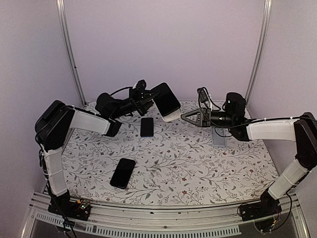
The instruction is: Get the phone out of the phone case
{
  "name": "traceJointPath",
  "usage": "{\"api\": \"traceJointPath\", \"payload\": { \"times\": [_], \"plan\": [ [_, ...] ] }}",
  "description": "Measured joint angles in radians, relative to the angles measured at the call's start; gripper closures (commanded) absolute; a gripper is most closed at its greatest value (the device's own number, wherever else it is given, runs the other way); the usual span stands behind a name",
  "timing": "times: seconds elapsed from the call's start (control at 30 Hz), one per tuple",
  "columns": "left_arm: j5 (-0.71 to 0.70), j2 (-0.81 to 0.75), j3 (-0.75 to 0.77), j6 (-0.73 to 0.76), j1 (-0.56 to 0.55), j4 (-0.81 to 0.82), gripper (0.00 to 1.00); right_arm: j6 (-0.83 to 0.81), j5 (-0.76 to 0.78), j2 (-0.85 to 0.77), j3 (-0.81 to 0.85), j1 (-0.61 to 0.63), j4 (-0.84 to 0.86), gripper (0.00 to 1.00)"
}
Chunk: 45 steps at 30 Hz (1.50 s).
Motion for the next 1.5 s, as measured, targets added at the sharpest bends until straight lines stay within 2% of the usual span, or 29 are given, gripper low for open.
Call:
{"api": "traceJointPath", "payload": {
  "times": [0.33,0.6,0.9,1.1,1.17,1.33,1.5],
  "plan": [
    [0.027,-0.006,0.000,0.070,0.000,-0.078,1.00,0.001,0.007,-0.017,0.010,-0.001,-0.095,0.37],
    [0.051,-0.037,0.028,0.168,0.000,-0.162,1.00,0.001,0.011,-0.042,0.081,0.001,-0.233,0.36],
    [0.089,-0.037,0.070,0.268,-0.011,-0.287,1.00,0.039,0.021,-0.003,0.115,0.018,-0.260,0.39],
    [0.108,-0.037,0.101,0.373,-0.029,-0.457,1.00,0.118,0.014,0.052,0.132,0.028,-0.225,0.50],
    [0.113,-0.035,0.115,0.398,-0.031,-0.496,1.00,0.141,0.011,0.066,0.137,0.028,-0.206,0.58],
    [0.136,-0.004,0.163,0.436,-0.031,-0.546,0.88,0.193,0.008,0.077,0.142,0.027,-0.178,0.83],
    [0.135,0.018,0.181,0.448,-0.026,-0.573,0.73,0.219,0.009,0.092,0.145,0.026,-0.155,0.96]
  ]
}}
